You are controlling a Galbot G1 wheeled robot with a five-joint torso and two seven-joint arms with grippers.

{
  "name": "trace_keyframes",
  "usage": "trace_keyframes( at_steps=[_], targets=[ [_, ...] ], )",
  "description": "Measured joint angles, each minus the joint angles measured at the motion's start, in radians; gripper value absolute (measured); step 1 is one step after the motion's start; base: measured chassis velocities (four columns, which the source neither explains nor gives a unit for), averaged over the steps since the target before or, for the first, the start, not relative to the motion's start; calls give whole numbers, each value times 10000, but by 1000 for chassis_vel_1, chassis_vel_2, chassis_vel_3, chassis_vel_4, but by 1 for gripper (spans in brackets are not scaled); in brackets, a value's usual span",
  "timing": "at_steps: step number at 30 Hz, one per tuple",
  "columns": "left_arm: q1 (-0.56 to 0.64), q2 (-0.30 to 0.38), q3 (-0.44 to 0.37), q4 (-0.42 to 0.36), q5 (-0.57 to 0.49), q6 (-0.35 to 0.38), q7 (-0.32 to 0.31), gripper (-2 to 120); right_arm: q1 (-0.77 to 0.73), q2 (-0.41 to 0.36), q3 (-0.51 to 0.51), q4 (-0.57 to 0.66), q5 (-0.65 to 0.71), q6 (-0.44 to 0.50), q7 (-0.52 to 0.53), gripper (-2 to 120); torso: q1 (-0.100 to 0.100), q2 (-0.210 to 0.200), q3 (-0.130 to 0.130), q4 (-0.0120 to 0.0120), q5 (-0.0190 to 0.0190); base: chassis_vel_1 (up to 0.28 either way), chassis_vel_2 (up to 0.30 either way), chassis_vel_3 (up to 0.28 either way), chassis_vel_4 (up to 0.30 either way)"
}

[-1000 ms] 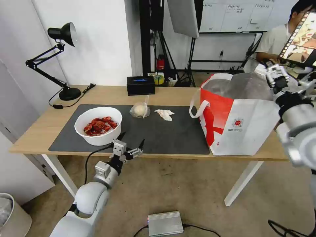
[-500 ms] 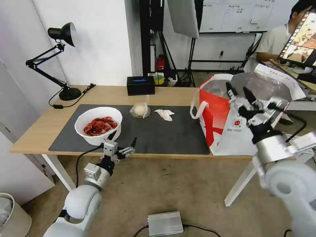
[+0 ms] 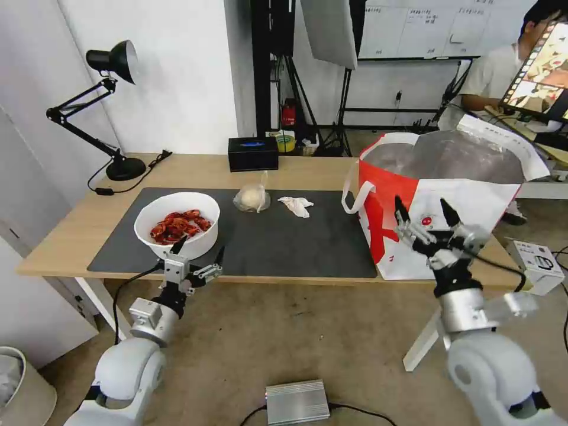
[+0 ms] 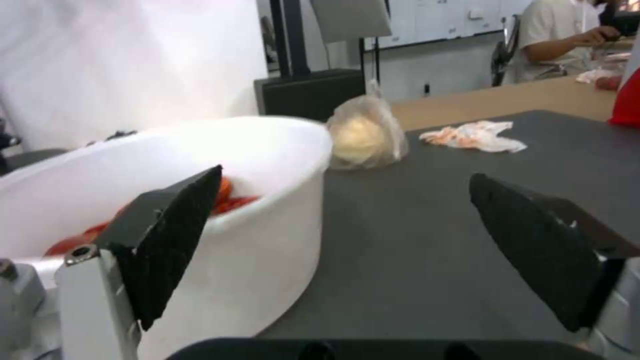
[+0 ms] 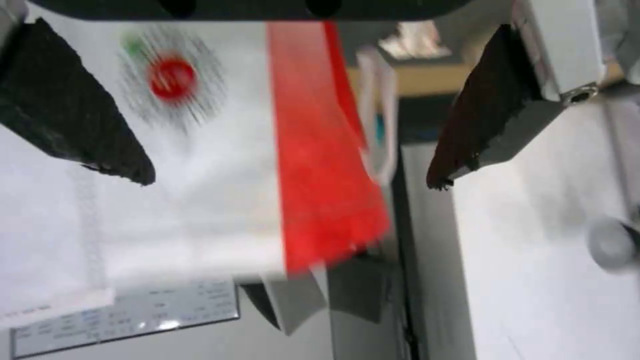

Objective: Pick up the trash from the table and place it into the takeout bag.

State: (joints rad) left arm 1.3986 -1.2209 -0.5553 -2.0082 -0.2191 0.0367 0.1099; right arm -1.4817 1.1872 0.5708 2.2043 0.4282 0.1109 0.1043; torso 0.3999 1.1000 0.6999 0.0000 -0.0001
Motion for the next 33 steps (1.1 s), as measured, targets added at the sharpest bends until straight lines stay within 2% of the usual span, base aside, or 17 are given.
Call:
trace_keyframes(
  at_steps=[9,13,33],
  targets=[
    [475,-140,-635,-36,-163,-159,191,100,-650,668,-38,-546,-1878,662,211,100,0,0,0,0,1,0,0,0,0],
    [649,-209,-906,6,-234,-274,275,100,-988,917,-159,-732,-2273,935,205,100,-1,1,0,0,0,0,0,0,0],
    [889,-474,-1079,-56,-238,-373,366,100,-1577,1249,-540,-545,-2405,1146,165,100,0,-1,1,0,1,0,0,0,0]
  ],
)
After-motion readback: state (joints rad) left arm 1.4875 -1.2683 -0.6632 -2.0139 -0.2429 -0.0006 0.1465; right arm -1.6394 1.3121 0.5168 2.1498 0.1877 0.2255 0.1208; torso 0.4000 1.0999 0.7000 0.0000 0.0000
